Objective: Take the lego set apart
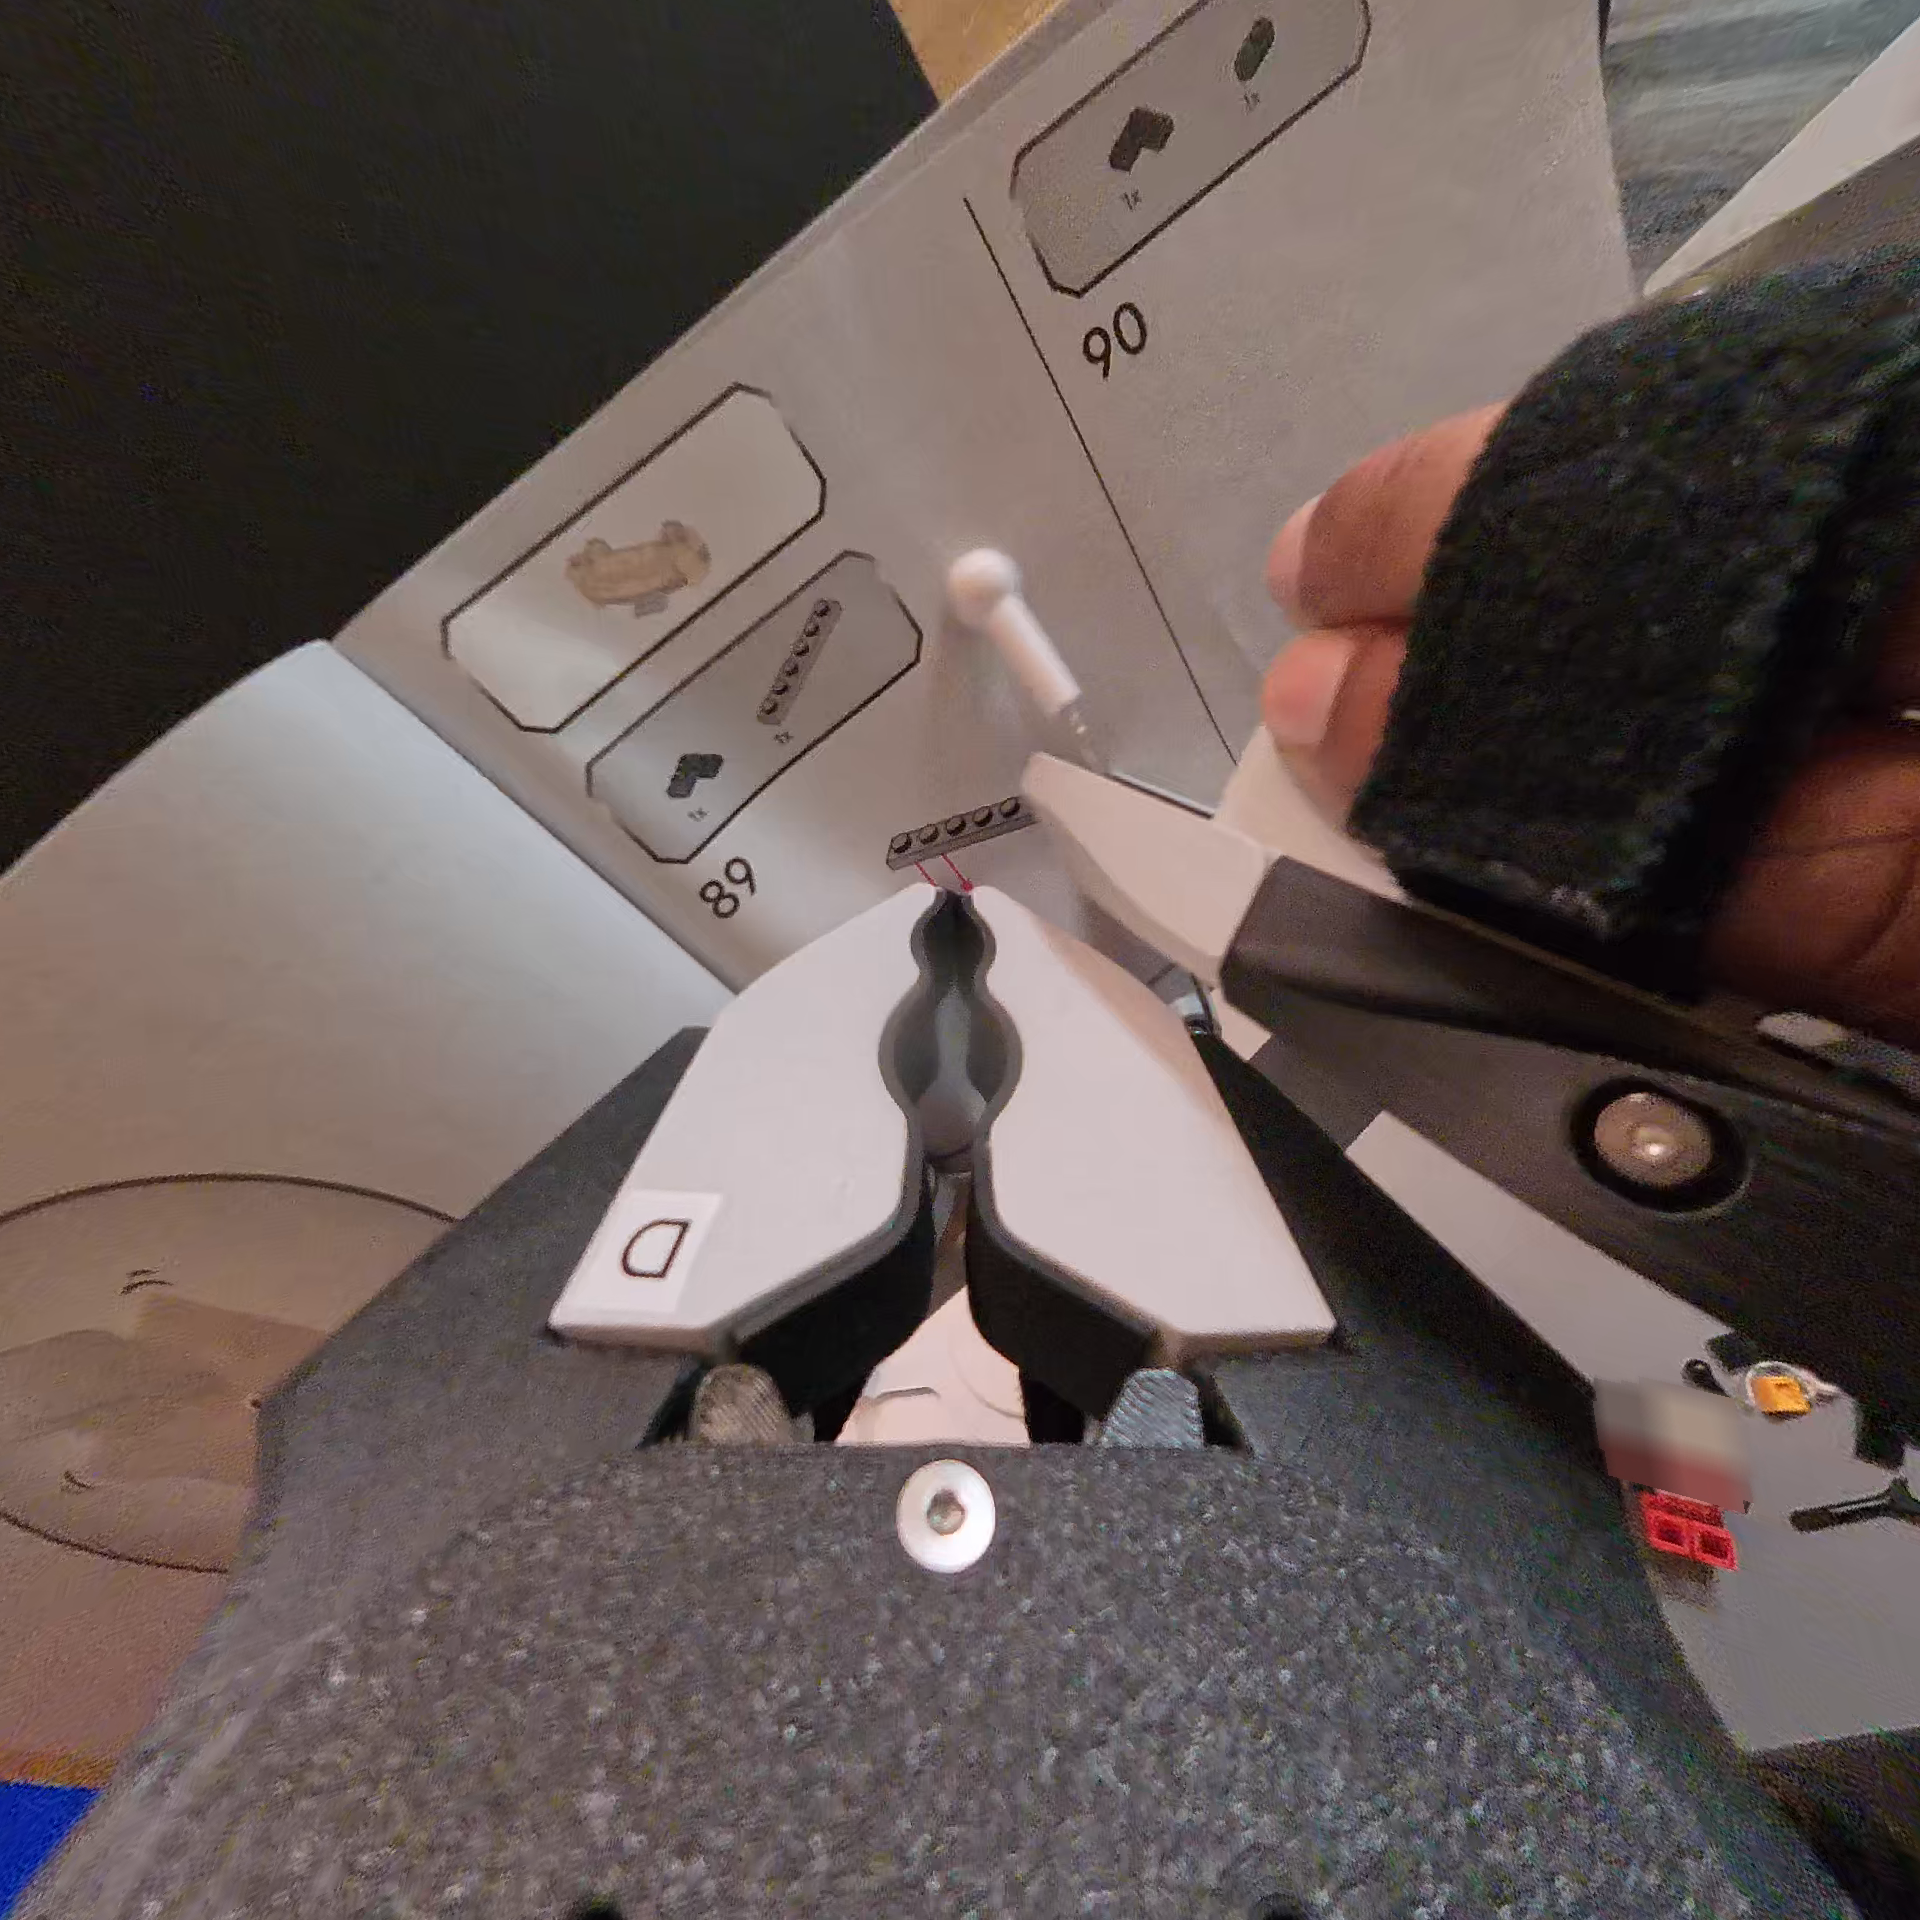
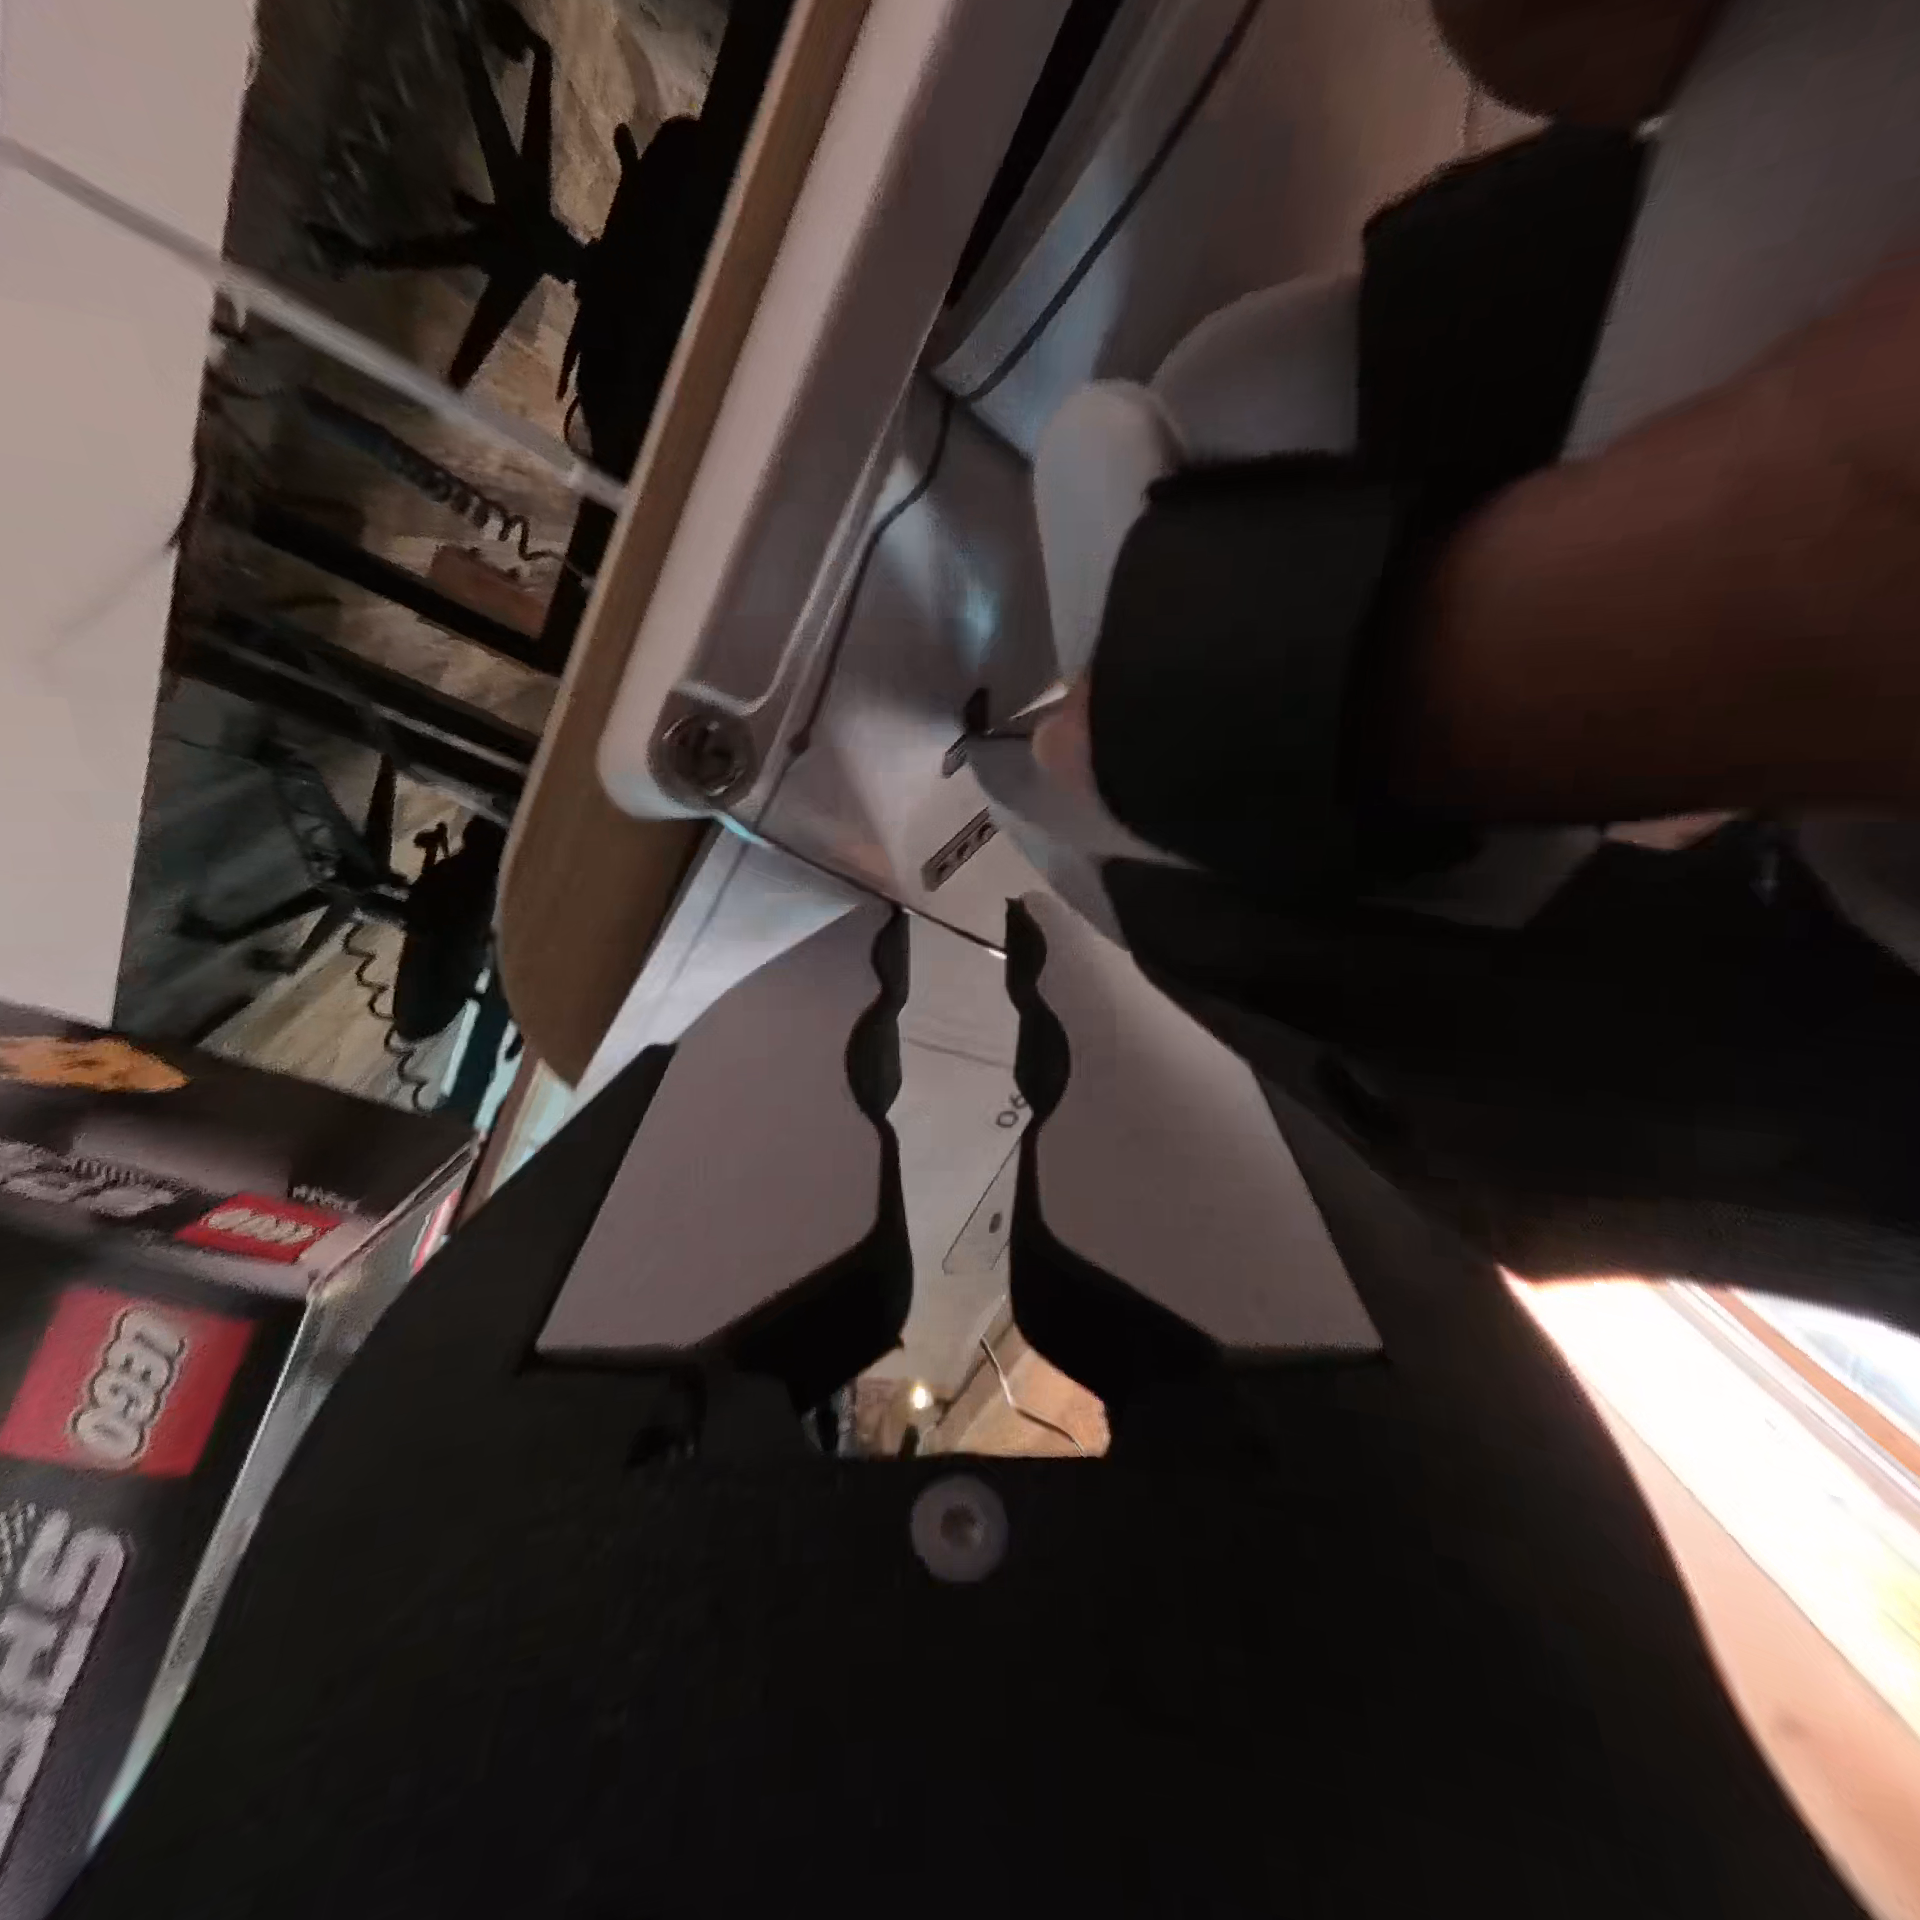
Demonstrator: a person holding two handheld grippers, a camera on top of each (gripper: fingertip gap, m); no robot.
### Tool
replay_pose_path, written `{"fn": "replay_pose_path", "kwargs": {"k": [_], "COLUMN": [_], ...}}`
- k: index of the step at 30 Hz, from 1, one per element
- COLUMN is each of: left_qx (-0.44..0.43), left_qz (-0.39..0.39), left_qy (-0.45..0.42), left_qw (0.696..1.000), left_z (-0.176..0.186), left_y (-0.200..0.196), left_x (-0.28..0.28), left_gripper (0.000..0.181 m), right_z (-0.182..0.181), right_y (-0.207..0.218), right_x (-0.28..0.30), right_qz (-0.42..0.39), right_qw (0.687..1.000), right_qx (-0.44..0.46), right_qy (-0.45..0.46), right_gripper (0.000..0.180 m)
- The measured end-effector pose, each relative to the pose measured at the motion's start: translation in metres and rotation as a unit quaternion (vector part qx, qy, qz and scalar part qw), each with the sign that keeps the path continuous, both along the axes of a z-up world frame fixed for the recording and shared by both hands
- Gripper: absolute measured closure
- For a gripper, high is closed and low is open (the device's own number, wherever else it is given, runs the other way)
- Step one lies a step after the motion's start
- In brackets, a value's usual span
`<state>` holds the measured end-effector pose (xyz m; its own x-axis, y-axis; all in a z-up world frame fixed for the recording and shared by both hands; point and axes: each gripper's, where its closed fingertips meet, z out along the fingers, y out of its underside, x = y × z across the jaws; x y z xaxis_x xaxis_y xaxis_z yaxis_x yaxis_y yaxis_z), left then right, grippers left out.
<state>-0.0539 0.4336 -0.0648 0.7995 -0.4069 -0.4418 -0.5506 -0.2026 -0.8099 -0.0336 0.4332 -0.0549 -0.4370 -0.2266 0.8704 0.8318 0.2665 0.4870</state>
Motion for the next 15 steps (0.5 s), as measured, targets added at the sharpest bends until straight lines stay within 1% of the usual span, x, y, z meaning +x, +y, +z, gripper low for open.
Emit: {"fn": "replay_pose_path", "kwargs": {"k": [2, 3, 4, 6, 9, 11, 13, 14, 15], "left_qx": [0.000, 0.001, 0.005, 0.011, 0.024, 0.033, 0.042, 0.045, 0.049], "left_qz": [-0.005, -0.007, -0.009, -0.011, -0.024, -0.026, -0.025, -0.022, -0.018], "left_qy": [-0.012, -0.018, -0.022, -0.027, -0.051, -0.070, -0.091, -0.100, -0.110], "left_qw": [1.000, 1.000, 1.000, 1.000, 0.998, 0.997, 0.995, 0.994, 0.993], "left_z": [0.000, 0.001, 0.001, 0.002, 0.011, 0.019, 0.027, 0.029, 0.030], "left_y": [-0.001, -0.002, -0.003, -0.004, -0.009, -0.016, -0.024, -0.027, -0.030], "left_x": [0.000, 0.000, 0.000, 0.000, 0.000, -0.005, -0.013, -0.019, -0.025], "left_gripper": [0.181, 0.181, 0.181, 0.181, 0.181, 0.181, 0.181, 0.181, 0.181], "right_z": [0.004, 0.005, 0.007, 0.011, 0.012, 0.011, 0.008, 0.004, 0.000], "right_y": [-0.002, -0.003, -0.006, -0.009, -0.012, -0.020, -0.028, -0.030, -0.031], "right_x": [-0.003, -0.002, -0.001, 0.004, 0.010, 0.013, 0.013, 0.012, 0.010], "right_qz": [0.003, 0.000, 0.003, -0.005, -0.018, -0.014, -0.004, -0.003, -0.004], "right_qw": [0.999, 0.997, 0.994, 0.988, 0.983, 0.975, 0.962, 0.949, 0.925], "right_qx": [-0.013, -0.025, -0.039, -0.057, -0.071, -0.093, -0.127, -0.157, -0.202], "right_qy": [0.046, 0.076, 0.103, 0.143, 0.167, 0.200, 0.241, 0.273, 0.321], "right_gripper": [0.155, 0.156, 0.163, 0.164, 0.162, 0.161, 0.159, 0.157, 0.156]}}
